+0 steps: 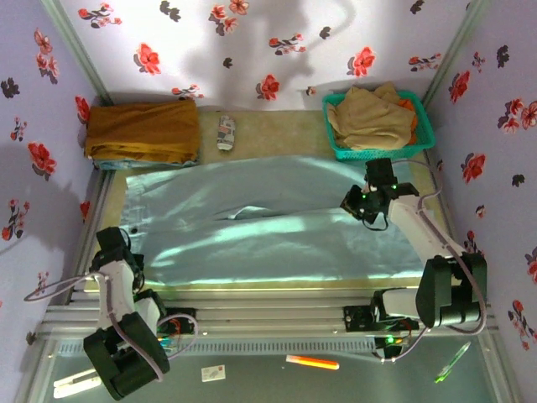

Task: Fold and stack the trousers

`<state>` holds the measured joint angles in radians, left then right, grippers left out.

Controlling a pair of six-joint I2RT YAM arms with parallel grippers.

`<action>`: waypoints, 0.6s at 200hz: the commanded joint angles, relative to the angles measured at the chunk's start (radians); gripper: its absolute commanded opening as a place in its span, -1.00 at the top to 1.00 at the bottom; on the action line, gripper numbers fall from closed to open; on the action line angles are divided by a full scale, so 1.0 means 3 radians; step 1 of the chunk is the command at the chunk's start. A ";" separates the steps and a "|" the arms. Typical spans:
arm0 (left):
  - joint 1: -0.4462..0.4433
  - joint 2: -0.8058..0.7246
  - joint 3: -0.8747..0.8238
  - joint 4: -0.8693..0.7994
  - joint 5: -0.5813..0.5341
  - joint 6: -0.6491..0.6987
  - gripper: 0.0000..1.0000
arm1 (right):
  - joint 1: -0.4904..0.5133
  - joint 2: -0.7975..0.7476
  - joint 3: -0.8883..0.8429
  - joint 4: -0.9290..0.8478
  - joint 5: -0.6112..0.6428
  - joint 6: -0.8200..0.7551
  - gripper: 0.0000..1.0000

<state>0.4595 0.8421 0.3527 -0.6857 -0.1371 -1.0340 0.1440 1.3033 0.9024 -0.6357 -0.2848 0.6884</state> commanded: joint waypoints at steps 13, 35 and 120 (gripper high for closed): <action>0.0014 -0.0185 -0.0062 0.0376 0.0235 0.0151 0.61 | 0.0012 -0.0064 0.0032 -0.0183 0.0105 0.0027 0.69; 0.0015 -0.0350 -0.0003 0.0308 0.0361 0.0204 0.64 | -0.0020 -0.0146 0.0070 -0.0435 0.0237 0.0049 0.66; 0.0007 -0.0256 0.0372 0.0283 0.0783 0.0298 1.00 | -0.1799 -0.1342 -0.0604 -0.1463 0.0465 0.0337 0.10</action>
<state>0.4591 0.7624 0.4168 -0.6197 0.0414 -0.9726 -0.3233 0.9569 0.7788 -0.9409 -0.1738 0.7464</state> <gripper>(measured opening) 0.063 0.447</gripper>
